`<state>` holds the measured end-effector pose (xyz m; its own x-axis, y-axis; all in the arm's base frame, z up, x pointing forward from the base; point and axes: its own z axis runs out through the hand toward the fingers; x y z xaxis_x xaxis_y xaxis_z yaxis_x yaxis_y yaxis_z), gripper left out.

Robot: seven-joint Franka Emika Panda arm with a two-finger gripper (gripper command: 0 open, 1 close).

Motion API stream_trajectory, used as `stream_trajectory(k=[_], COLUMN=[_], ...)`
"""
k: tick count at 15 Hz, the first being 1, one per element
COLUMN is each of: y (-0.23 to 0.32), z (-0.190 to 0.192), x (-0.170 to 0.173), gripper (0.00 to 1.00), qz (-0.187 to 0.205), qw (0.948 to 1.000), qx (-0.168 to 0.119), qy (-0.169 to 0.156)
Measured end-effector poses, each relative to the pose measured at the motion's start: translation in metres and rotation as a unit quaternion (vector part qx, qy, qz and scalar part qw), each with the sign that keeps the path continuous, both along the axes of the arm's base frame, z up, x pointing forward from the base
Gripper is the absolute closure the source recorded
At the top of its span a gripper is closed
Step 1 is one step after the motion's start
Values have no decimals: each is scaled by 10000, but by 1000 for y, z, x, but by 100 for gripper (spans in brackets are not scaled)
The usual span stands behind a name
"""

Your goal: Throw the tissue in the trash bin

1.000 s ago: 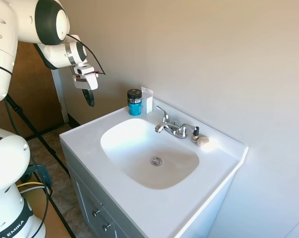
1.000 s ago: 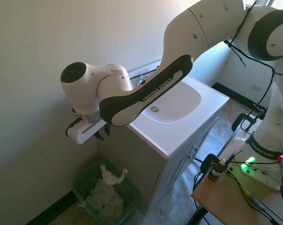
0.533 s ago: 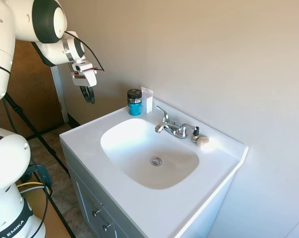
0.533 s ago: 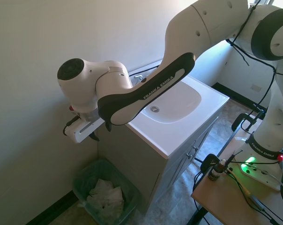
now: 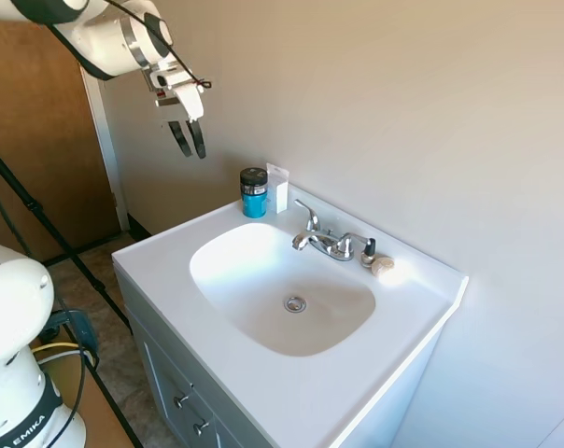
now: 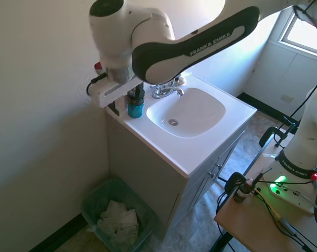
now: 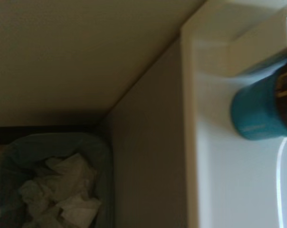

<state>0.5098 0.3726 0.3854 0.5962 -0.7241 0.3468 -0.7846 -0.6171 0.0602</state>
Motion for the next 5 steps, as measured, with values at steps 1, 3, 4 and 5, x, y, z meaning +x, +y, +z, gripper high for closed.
stream_trajectory(k=[1, 3, 4, 5], y=[-23, -64, -85, -102], z=[11, 29, 35, 39], x=[0, -5, -10, -15], gripper=[0, 0, 0, 0], qz=[27, 100, 133, 182], qw=[10000, 9999, 9998, 9997], qx=[9, 87, 129, 169], qy=[-25, -74, -72, -48])
